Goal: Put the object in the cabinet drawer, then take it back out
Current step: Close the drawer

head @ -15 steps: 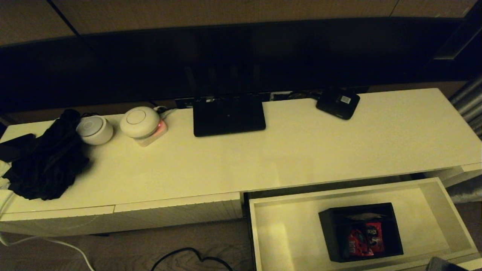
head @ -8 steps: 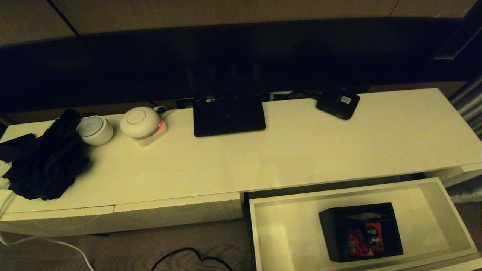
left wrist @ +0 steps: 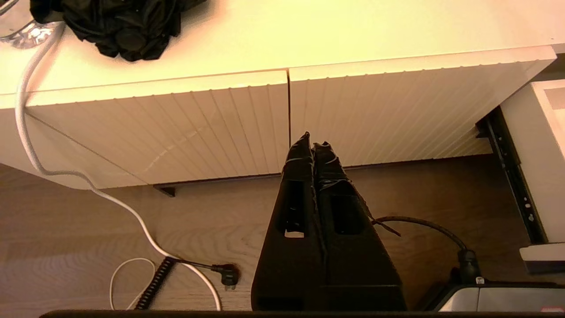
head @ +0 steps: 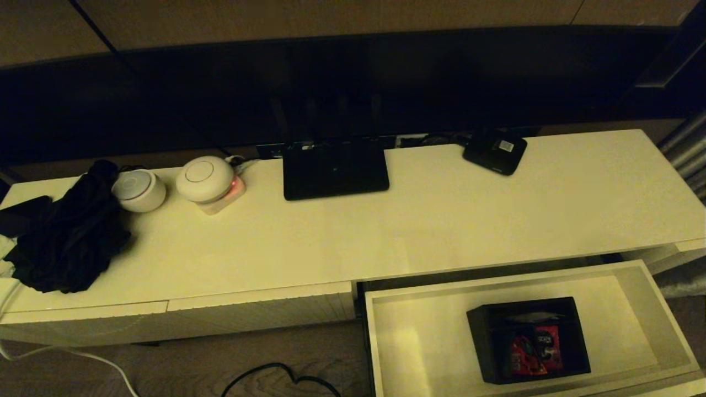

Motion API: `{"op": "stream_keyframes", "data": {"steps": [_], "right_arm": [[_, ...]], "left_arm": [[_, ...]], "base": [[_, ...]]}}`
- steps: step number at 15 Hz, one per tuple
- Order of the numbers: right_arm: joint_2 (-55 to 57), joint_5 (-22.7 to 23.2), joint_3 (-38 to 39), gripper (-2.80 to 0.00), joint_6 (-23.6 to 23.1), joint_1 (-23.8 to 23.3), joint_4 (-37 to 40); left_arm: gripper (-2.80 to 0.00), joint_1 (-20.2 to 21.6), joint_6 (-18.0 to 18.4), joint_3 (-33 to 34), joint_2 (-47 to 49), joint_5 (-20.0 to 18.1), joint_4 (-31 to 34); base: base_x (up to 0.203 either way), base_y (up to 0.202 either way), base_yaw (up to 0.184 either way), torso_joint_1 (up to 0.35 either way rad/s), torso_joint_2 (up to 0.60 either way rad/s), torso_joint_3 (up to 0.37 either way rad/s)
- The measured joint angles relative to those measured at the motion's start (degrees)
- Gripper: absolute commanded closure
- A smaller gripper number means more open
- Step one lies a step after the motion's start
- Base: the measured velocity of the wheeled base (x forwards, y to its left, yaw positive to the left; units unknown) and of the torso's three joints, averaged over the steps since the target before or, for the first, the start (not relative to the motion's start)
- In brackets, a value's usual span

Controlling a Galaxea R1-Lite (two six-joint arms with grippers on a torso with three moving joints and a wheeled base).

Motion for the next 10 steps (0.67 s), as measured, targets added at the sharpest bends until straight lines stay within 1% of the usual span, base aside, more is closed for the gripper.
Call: {"op": "stream_keyframes", "data": {"steps": [4,7,10], "right_arm": [[7.45,-3.39,3.06,0.0,0.04,-0.02,-11.95],[11.91,-8.12,4.9,0.0,0.14,-0.02,-20.51],[13.63,-11.17,5.26,0.0,0.28,0.0,-21.24]], "left_arm": [[0.0,0.0,0.0,0.0,0.0,0.02,0.0],[0.0,0.0,0.0,0.0,0.0,0.01,0.0],[0.0,0.0,0.0,0.0,0.0,0.01,0.0]], "base": [[0.0,0.0,0.0,0.0,0.0,0.0],[0.0,0.0,0.0,0.0,0.0,0.0],[0.0,0.0,0.0,0.0,0.0,0.0]]}}
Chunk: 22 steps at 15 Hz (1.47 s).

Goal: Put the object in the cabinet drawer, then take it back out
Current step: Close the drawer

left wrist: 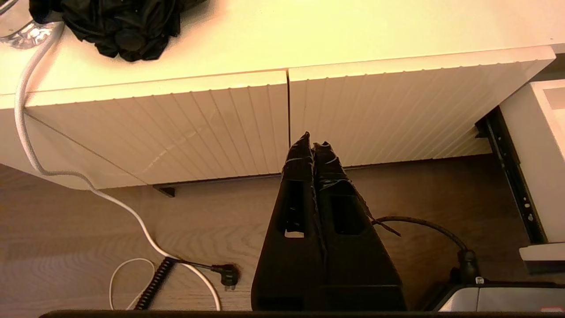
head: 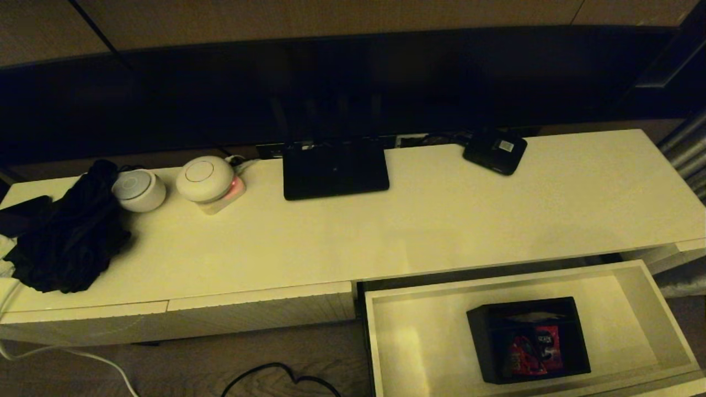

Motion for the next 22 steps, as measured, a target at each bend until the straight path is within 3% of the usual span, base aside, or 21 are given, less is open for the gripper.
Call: {"op": "stream_keyframes", "data": {"steps": [10,17,22], "right_arm": [[3.76,-5.11,-0.34,0.0,-0.13,-0.06,-7.2],[8.7,-7.97,-0.12,0.0,-0.3,-0.05,-16.78],[9.91,-9.56,-0.83,0.0,-2.69,-0.41,-21.26]], "left_arm": [[0.0,0.0,0.0,0.0,0.0,0.0,0.0],[0.0,0.0,0.0,0.0,0.0,-0.01,0.0],[0.0,0.0,0.0,0.0,0.0,0.0,0.0]], "base": [[0.0,0.0,0.0,0.0,0.0,0.0],[0.0,0.0,0.0,0.0,0.0,0.0],[0.0,0.0,0.0,0.0,0.0,0.0]]}}
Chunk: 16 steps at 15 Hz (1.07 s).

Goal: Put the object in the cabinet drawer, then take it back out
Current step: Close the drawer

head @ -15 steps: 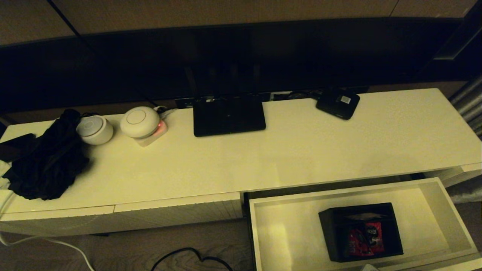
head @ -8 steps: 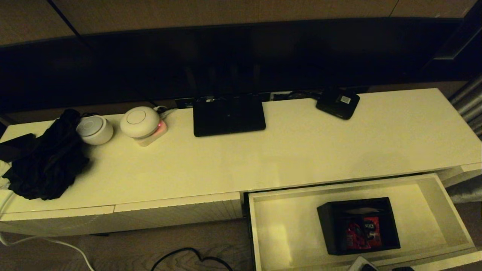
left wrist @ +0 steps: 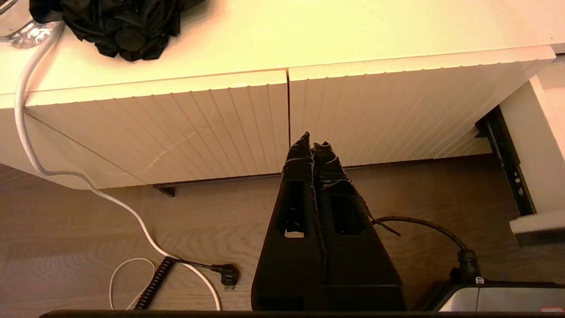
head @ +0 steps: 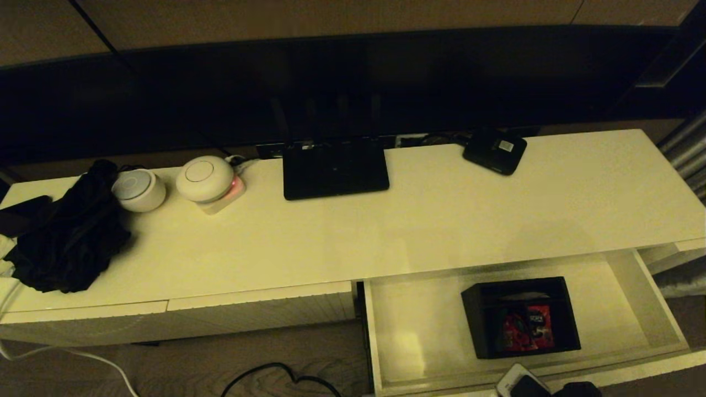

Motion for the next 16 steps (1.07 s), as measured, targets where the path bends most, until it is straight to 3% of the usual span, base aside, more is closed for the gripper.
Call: {"op": "stream_keyframes", "data": {"steps": [4,16], "right_arm": [[0.16,-0.65,-0.44,0.0,-5.03,-1.81,-4.2],[2.29,0.45,-4.11,0.0,-21.06,-12.91,-15.65]], "left_arm": [[0.0,0.0,0.0,0.0,0.0,0.0,0.0],[0.0,0.0,0.0,0.0,0.0,0.0,0.04]], "base": [[0.0,0.0,0.0,0.0,0.0,0.0],[0.0,0.0,0.0,0.0,0.0,0.0]]}}
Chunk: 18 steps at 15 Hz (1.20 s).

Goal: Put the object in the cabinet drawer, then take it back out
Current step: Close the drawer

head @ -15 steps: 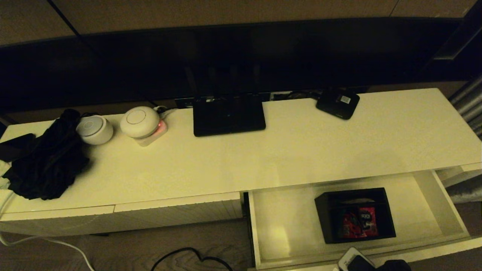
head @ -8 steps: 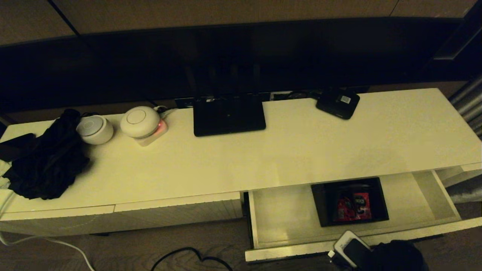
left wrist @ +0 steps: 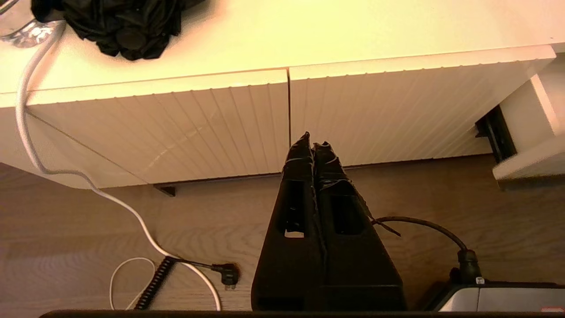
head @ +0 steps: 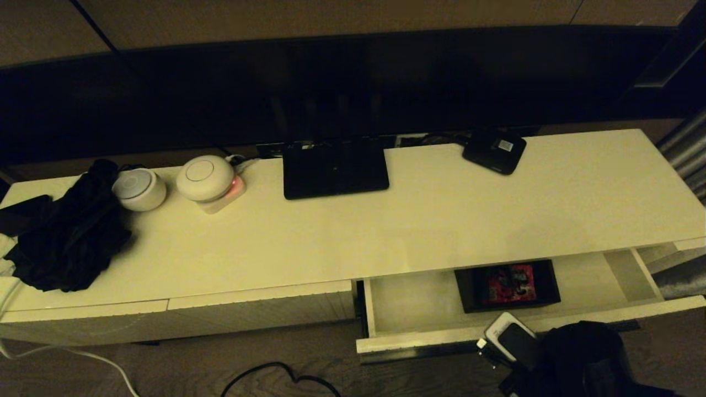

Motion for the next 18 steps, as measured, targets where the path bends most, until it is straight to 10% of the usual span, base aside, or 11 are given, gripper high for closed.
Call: {"op": "stream_keyframes", "data": {"steps": [18], "right_arm": [[4.42,0.67,-9.6,0.0,-2.07,-1.3,-4.0]], "left_arm": [[0.0,0.0,0.02,0.0,0.0,0.0,-0.02]], "base": [[0.0,0.0,0.0,0.0,0.0,0.0]]}}
